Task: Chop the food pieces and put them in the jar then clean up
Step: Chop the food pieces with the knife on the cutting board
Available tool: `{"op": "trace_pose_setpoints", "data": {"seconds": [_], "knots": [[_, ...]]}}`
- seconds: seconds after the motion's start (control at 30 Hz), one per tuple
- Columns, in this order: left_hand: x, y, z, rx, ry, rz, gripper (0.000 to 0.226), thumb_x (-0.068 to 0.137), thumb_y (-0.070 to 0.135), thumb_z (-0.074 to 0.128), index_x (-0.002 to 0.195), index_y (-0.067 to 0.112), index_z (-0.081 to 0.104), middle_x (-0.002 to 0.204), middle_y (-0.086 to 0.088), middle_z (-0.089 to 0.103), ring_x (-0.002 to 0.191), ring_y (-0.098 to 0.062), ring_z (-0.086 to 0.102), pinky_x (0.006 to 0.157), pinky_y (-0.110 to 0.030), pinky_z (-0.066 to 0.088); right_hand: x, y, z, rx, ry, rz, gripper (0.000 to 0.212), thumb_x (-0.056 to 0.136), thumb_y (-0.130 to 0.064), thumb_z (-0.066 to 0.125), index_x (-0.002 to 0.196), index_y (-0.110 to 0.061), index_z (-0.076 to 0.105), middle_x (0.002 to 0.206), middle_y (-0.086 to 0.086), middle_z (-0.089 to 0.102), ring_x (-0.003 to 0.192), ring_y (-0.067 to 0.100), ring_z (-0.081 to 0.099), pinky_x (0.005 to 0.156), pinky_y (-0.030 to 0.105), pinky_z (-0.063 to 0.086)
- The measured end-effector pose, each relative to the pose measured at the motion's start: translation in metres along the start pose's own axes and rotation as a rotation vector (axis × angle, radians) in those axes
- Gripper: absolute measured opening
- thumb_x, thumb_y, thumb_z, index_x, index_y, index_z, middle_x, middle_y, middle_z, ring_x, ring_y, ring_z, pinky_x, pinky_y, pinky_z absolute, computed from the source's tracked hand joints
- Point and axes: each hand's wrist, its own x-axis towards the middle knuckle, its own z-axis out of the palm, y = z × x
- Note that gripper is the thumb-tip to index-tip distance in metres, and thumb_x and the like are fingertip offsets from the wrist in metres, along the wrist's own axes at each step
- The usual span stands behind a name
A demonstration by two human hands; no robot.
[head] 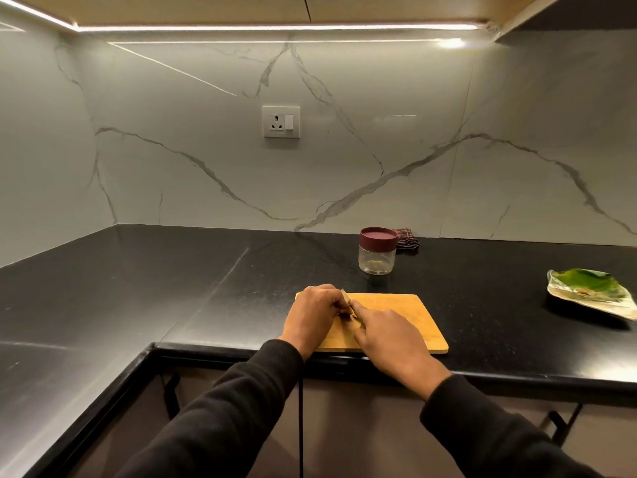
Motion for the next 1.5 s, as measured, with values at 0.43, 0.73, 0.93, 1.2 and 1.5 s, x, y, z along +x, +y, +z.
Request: {"op": "trace_pose_setpoints", "data": {"seconds": [0.43, 0.73, 0.93, 1.2, 1.5], "knots": [[0.001, -0.001, 0.001, -0.012, 0.030, -0.043, 0.012, 0.091, 0.007, 0.070, 0.088, 0.014, 0.079, 0.089, 0.003, 0.073, 0.077, -0.004, 0.067, 0.076, -0.016, 0.056, -0.027, 0.009, 0.008, -0.007, -0.083, 0.005, 0.061, 0.103, -0.029, 0.042, 0.160, -0.034, 0.020, 0.114, 0.000, 0.063, 0.086, 0.013, 0.048, 0.070, 0.028, 0.040], [0.000, 0.001, 0.001, -0.010, -0.011, -0.044, 0.008, 0.091, 0.012, 0.071, 0.091, 0.016, 0.078, 0.091, 0.005, 0.072, 0.079, -0.004, 0.067, 0.077, -0.015, 0.056, -0.034, 0.017, 0.009, 0.361, -0.089, 0.132, 0.057, 0.101, -0.024, 0.048, 0.154, -0.035, 0.035, 0.094, -0.012, 0.062, 0.069, 0.006, 0.056, 0.051, 0.017, 0.038], [0.000, -0.002, 0.002, -0.002, 0.008, -0.086, 0.008, 0.088, 0.014, 0.075, 0.085, 0.020, 0.079, 0.086, 0.009, 0.072, 0.075, -0.004, 0.067, 0.074, -0.021, 0.057, -0.039, 0.009, 0.003, 0.383, 0.054, 0.130, 0.055, 0.101, -0.025, 0.048, 0.152, -0.038, 0.034, 0.088, -0.006, 0.067, 0.059, 0.007, 0.052, 0.047, 0.020, 0.037], [0.000, 0.000, 0.001, -0.001, 0.000, -0.074, 0.010, 0.088, 0.012, 0.074, 0.083, 0.020, 0.078, 0.085, 0.009, 0.071, 0.074, -0.003, 0.065, 0.073, -0.020, 0.057, -0.029, -0.002, -0.004, 0.153, 0.068, 0.076, 0.056, 0.104, -0.031, 0.042, 0.157, -0.038, 0.026, 0.085, -0.007, 0.056, 0.075, 0.009, 0.051, 0.050, 0.020, 0.030], [-0.001, 0.001, 0.001, 0.005, 0.015, -0.050, 0.010, 0.090, 0.012, 0.073, 0.086, 0.019, 0.079, 0.092, 0.007, 0.072, 0.078, -0.004, 0.067, 0.075, -0.016, 0.057, -0.027, -0.004, 0.001, 0.104, 0.074, 0.058, 0.055, 0.105, -0.033, 0.041, 0.157, -0.037, 0.025, 0.085, -0.006, 0.058, 0.077, 0.009, 0.056, 0.057, 0.022, 0.041]]}}
